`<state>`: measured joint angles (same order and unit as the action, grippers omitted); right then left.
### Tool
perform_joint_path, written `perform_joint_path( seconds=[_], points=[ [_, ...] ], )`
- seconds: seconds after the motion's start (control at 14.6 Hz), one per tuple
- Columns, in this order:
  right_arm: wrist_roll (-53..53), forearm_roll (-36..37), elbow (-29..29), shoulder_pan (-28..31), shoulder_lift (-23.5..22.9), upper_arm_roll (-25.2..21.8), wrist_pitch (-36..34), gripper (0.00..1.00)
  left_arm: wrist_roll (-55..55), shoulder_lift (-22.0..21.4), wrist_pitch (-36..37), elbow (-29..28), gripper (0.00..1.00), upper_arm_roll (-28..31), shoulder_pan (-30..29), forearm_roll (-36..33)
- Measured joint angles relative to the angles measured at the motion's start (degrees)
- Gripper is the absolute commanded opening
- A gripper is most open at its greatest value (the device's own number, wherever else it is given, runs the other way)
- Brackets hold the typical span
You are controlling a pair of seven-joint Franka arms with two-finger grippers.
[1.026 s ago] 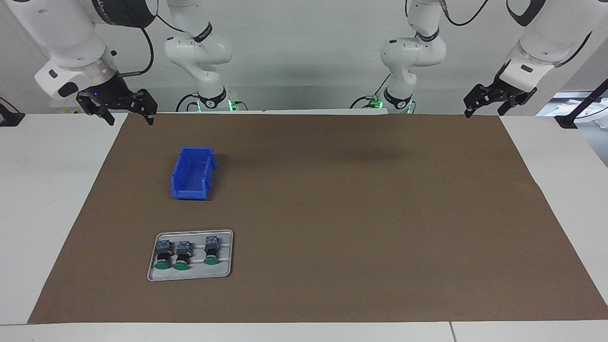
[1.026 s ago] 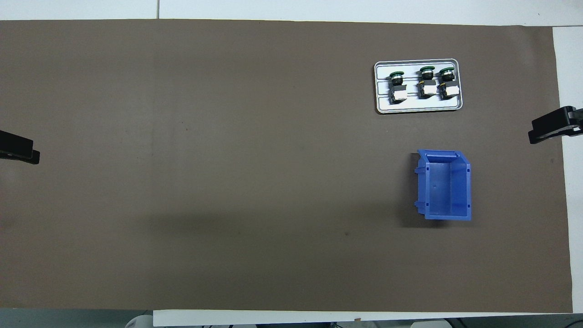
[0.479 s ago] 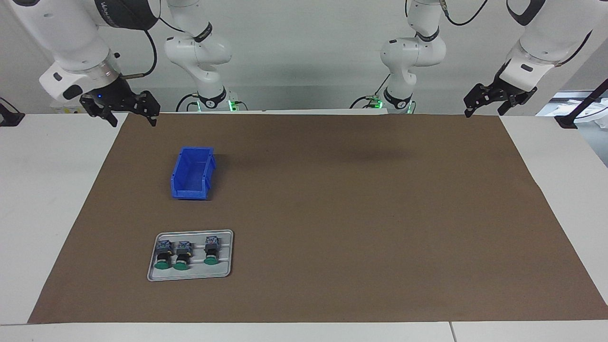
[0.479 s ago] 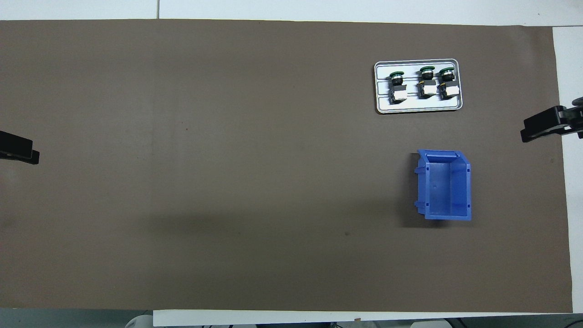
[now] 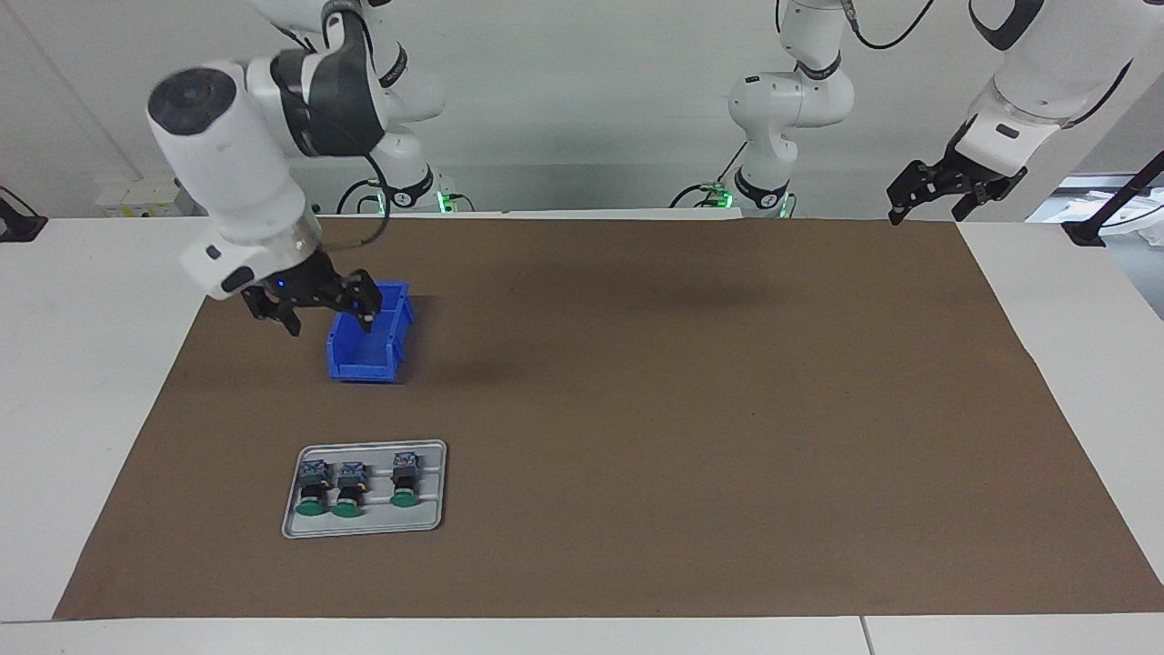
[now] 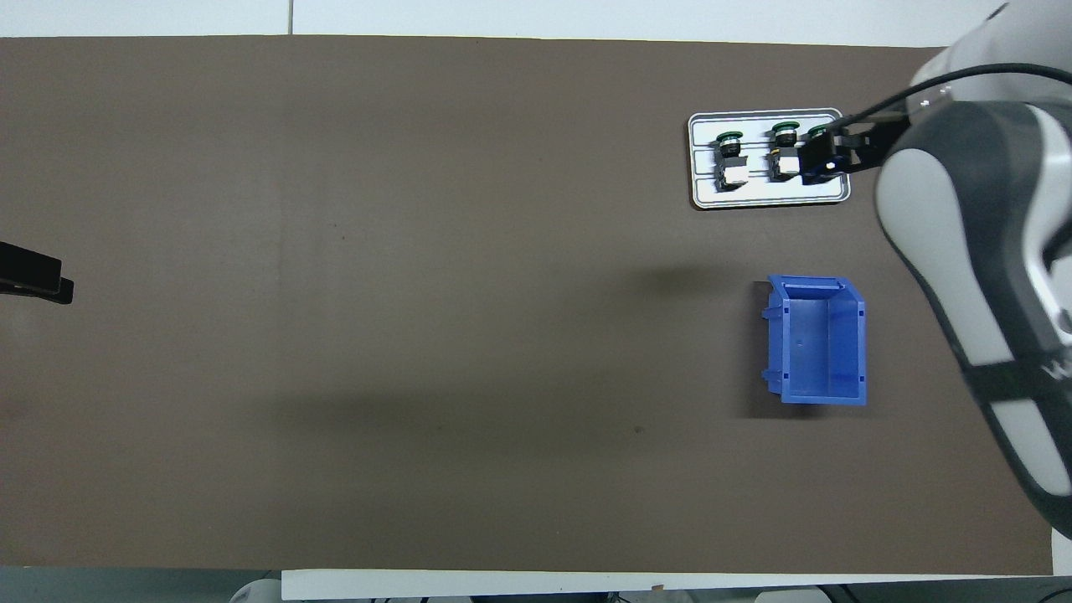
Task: Place and press button with both arms
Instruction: 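Reach the right gripper to the metal tray and grasp a button module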
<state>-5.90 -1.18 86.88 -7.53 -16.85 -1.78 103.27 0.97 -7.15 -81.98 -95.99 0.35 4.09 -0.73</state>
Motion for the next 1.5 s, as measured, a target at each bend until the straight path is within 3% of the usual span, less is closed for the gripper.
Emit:
perform_joint_path(
  seconds=[0.27,0.48,0.82,1.09,1.37,1.5],
  points=[
    [-1.55,-0.35,-6.02,-1.01,-11.49,0.24,6.31,1.0,0.0,-0.24,0.0,-0.36,1.0,0.01,-0.01,0.0],
    [-1.59,-0.48,-7.45,-1.35,-16.35,0.3,12.21,1.0,0.0,-0.38,0.0,-0.73,1.0,0.02,-0.02,0.0],
    [-1.62,-0.62,-6.66,-1.69,-19.4,0.32,16.39,0.98,0.01,-0.98,0.0,-1.7,1.0,0.25,-0.29,0.0],
    [-1.62,-0.66,-2.68,-1.67,-19.96,0.31,20.95,0.91,0.02,-1.23,0.0,-1.99,1.0,0.25,-0.39,0.0],
    [-1.34,-0.66,0.38,-1.7,-20.03,0.3,22.65,0.75,0.02,-1.23,0.0,-2.01,1.0,0.25,-0.42,0.0],
    [-1.18,-0.57,0.58,-1.7,-19.95,0.22,22.58,0.54,0.02,-1.23,0.0,-2.01,1.0,0.25,-0.43,0.0]
  ],
)
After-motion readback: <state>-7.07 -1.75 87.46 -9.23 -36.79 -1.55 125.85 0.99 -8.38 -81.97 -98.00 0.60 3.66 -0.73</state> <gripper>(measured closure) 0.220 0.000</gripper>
